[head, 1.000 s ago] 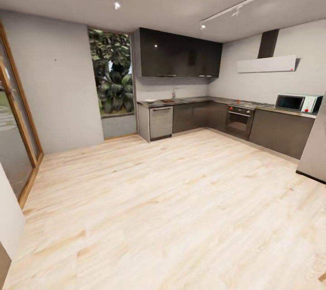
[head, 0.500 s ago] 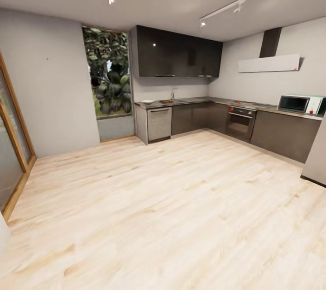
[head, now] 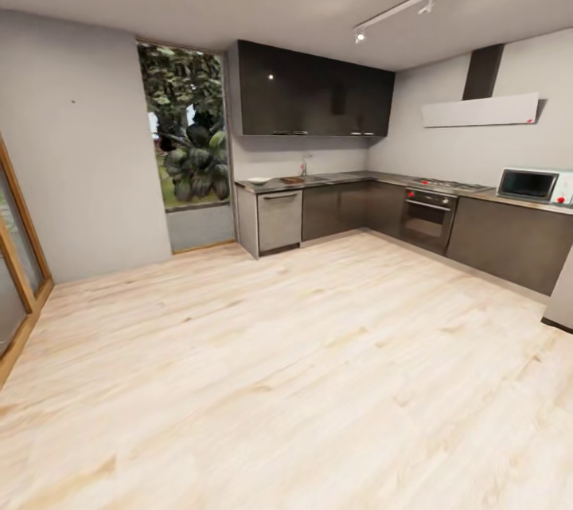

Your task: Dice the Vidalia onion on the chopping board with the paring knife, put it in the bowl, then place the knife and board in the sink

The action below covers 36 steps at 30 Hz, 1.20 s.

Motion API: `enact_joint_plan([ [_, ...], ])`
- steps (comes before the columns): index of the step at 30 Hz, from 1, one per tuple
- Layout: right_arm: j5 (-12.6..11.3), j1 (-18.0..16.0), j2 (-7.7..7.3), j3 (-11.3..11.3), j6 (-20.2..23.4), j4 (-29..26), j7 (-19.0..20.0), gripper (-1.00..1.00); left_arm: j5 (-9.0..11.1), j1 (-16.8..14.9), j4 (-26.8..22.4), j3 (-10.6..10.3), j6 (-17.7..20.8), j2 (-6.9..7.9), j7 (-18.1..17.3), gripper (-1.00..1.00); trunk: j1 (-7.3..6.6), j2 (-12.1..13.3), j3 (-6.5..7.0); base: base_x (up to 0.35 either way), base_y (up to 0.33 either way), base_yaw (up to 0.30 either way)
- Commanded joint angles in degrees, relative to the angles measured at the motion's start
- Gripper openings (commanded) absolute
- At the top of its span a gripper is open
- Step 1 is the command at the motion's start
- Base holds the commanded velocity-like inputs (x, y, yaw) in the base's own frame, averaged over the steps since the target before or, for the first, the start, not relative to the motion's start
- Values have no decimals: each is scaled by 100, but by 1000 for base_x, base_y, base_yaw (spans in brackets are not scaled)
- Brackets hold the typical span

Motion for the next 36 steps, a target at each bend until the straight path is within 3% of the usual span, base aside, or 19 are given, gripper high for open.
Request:
enact_joint_plan([
  [1, 0, -3, 0, 5, -16, 2, -2, 100, 1, 0, -4, 5, -11, 0, 2, 100, 4, -3, -5, 321, 0, 0],
  [36, -1, -2, 2, 6, -15, 2, -2, 100, 1, 0, -4, 4, -11, -8, 2, 100, 4, -3, -5, 320, 0, 0],
])
